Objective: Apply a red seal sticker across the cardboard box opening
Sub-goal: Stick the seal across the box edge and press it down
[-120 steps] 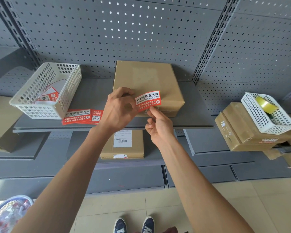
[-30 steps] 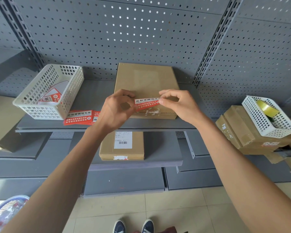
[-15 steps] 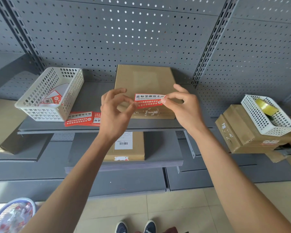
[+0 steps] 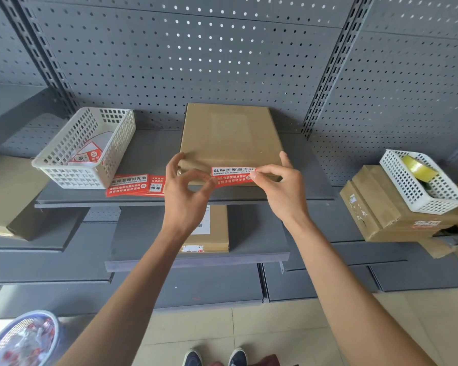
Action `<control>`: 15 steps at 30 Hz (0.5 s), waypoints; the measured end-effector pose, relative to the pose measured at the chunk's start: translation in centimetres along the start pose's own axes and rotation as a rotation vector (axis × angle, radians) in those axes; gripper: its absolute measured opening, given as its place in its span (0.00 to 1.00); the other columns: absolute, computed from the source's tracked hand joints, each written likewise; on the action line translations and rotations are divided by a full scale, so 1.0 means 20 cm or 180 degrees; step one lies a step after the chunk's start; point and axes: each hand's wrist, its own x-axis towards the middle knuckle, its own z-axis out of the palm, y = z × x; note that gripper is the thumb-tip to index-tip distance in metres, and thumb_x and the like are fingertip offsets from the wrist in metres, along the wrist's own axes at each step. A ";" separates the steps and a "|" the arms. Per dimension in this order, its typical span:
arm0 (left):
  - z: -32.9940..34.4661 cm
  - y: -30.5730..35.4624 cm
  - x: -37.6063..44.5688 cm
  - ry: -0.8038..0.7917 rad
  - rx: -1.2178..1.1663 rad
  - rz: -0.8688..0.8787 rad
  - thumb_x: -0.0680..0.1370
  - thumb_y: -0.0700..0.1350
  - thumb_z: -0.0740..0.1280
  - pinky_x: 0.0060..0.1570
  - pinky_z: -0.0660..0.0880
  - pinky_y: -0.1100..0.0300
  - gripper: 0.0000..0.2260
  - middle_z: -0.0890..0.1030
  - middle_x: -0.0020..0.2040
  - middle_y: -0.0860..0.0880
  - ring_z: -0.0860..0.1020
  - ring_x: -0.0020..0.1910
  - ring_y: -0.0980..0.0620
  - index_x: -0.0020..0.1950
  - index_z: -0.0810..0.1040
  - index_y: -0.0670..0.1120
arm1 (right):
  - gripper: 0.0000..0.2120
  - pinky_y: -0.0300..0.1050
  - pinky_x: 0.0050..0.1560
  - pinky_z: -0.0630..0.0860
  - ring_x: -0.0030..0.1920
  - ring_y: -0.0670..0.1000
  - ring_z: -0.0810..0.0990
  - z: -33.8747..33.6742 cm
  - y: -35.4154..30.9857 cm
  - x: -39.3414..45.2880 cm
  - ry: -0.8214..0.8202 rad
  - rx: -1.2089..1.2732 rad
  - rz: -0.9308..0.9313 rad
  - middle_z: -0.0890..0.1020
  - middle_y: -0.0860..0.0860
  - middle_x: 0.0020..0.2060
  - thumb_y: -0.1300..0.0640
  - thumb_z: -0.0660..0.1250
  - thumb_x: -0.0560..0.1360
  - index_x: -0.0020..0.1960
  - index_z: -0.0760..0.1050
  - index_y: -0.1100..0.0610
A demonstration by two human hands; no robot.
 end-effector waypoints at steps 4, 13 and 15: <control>0.00 -0.01 0.00 -0.0008 0.0052 0.0035 0.75 0.48 0.77 0.57 0.58 0.74 0.03 0.67 0.76 0.55 0.64 0.66 0.67 0.42 0.85 0.53 | 0.10 0.44 0.76 0.60 0.79 0.39 0.54 0.01 0.04 0.01 0.0007 -0.0028 -0.0033 0.78 0.55 0.68 0.57 0.73 0.74 0.37 0.83 0.45; 0.00 0.05 0.01 0.0000 -0.0181 -0.0005 0.75 0.47 0.76 0.57 0.59 0.76 0.04 0.67 0.75 0.57 0.65 0.67 0.65 0.41 0.84 0.51 | 0.03 0.38 0.72 0.57 0.79 0.40 0.57 -0.02 0.00 0.02 -0.0008 -0.0055 -0.0027 0.73 0.47 0.72 0.58 0.74 0.74 0.44 0.85 0.52; -0.01 0.07 0.02 0.0034 -0.0245 0.0047 0.75 0.47 0.76 0.62 0.61 0.68 0.04 0.68 0.75 0.57 0.66 0.68 0.63 0.40 0.84 0.52 | 0.03 0.39 0.74 0.56 0.79 0.40 0.58 -0.03 -0.03 0.03 -0.0038 -0.0106 -0.0035 0.66 0.53 0.78 0.56 0.74 0.74 0.44 0.85 0.50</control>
